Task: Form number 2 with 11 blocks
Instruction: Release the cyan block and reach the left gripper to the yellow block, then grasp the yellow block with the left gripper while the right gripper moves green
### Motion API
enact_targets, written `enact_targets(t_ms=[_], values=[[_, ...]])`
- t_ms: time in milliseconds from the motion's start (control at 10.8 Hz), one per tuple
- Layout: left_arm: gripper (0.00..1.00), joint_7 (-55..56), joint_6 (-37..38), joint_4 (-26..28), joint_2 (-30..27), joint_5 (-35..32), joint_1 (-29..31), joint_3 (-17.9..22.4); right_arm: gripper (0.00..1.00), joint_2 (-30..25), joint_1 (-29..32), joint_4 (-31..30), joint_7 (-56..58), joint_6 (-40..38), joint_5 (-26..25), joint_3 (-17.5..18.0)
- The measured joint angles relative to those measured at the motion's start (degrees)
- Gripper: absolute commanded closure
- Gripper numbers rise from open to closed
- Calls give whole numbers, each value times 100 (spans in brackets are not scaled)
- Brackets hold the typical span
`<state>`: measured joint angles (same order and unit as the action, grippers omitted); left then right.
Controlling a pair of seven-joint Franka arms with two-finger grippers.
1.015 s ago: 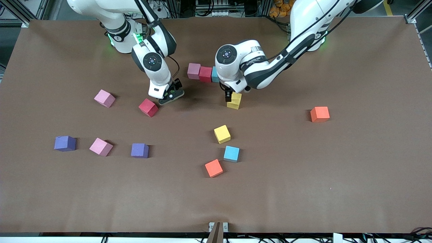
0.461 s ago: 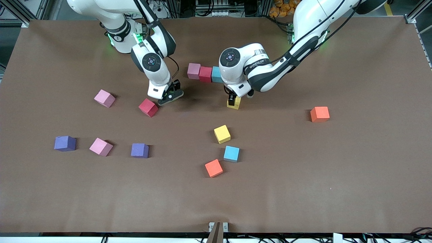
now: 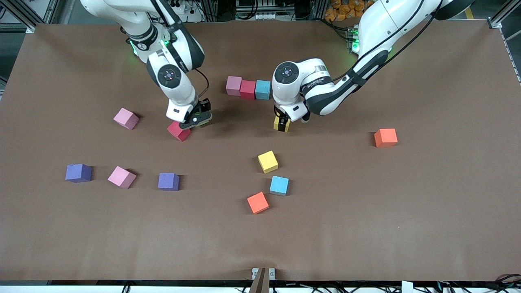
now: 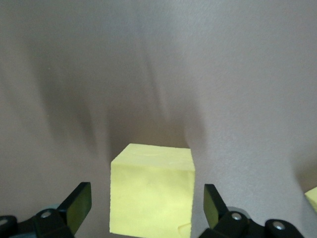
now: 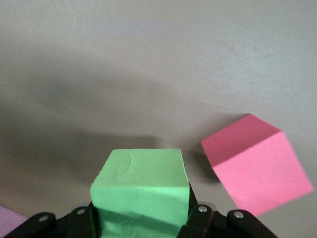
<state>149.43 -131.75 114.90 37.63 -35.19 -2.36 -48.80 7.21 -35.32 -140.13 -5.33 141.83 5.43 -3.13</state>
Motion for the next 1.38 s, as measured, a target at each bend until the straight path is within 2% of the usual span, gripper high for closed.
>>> enact_targets(t_ms=[554, 646, 738, 830, 1200, 1384], values=[[0, 0, -205, 261, 112, -307, -14, 6, 56, -869, 835, 49, 235, -745, 0, -13], [31, 0, -205, 261, 112, -311, -14, 7, 56, -1026, 951, 137, 241, -985, -2, -15], [87, 0, -205, 262, 112, -313, -14, 11, 56, -1175, 1031, 277, 232, -1289, -3, -18], [100, 0, -205, 262, 112, -323, -14, 23, 56, -1272, 1064, 406, 118, -1542, -2, -32], [100, -16, -323, 233, 111, -383, -7, 42, 56, -1328, 1068, 676, -1399, -1735, -6, -38], [100, -348, -367, 69, 109, -401, -38, 36, 56, -1328, 1068, 735, -1704, -1734, -6, -42]])
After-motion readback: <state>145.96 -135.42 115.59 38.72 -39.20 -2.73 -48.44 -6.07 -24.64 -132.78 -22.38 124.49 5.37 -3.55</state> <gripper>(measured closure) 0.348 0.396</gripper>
